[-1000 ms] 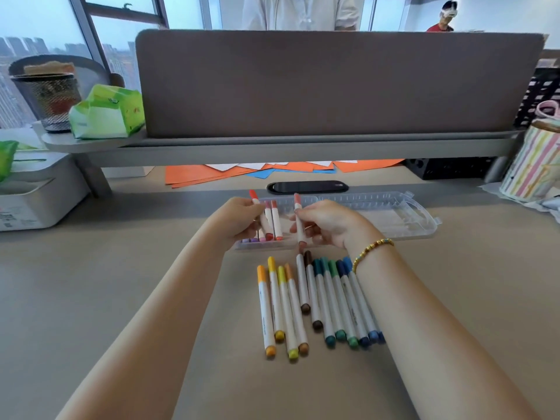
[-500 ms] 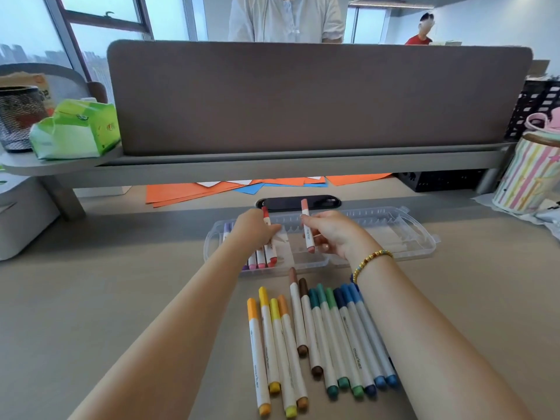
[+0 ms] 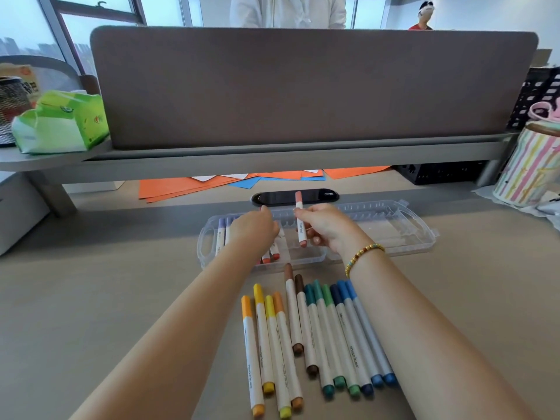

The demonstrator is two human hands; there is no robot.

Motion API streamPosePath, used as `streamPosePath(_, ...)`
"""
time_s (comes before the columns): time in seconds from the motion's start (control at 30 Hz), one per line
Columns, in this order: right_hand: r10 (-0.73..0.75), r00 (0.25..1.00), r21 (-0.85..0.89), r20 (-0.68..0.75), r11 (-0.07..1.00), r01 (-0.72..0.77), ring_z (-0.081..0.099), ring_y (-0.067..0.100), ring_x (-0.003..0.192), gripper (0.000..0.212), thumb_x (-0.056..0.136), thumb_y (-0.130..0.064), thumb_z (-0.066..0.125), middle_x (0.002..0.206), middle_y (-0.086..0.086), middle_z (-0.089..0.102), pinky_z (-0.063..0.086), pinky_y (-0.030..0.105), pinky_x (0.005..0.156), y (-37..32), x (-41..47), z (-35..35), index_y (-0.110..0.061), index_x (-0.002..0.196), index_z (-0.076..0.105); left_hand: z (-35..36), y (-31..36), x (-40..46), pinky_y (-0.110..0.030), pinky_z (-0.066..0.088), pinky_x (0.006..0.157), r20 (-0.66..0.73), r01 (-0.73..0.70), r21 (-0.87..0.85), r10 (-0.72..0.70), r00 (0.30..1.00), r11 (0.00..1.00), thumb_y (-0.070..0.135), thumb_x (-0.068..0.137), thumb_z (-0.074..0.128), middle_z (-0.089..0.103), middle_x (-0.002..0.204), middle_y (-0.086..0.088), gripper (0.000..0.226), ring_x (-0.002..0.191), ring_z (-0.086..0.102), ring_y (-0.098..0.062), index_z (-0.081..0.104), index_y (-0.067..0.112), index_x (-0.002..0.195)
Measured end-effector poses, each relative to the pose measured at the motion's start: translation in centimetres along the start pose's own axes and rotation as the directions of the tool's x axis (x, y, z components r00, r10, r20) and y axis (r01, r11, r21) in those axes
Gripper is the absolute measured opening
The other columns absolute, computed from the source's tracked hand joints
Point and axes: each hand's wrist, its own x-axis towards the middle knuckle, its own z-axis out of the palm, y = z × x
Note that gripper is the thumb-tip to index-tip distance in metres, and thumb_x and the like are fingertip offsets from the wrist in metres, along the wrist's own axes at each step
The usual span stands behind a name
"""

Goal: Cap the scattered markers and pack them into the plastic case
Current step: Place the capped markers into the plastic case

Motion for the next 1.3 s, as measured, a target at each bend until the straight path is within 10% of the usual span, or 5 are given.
streamPosePath(0.47, -0.026, 1.000, -0.038, -0.015, 0.999, 0.026, 0.046, 0.010, 0.056, 0.032, 0.097, -0.034, 0.047, 0.087, 0.011, 0.058, 0.039, 0.017, 0.048, -0.3, -0.4, 0.2, -0.009, 0.113, 0.058, 1.5, -1.2, -1.0, -0.045, 0.006, 0.117, 0.167, -0.163, -0.054, 0.170, 0.971, 0.985, 0.043, 0.100, 0.022, 0.005, 0.158, -0.003, 0.059, 0.146, 0.002, -0.025, 0.008, 0.015, 0.150)
streamPosePath(1.3, -0.014, 1.000, -0.272, 0.003, 0.962, 0.014, 0.058, 0.017, 0.070, 0.030, 0.097, -0.021, 0.046, 0.101, 0.013, 0.059, 0.043, 0.020, 0.055, -1.3, 0.0, 2.6, -0.004, 0.121, 0.052, 1.9, -2.8, -1.2, -0.055, 0.006, 0.115, 0.180, -0.251, 0.155, 0.222, 0.958, 0.956, 0.030, 0.101, 0.029, 0.000, 0.158, -0.008, 0.054, 0.145, -0.001, -0.032, 0.014, 0.013, 0.150)
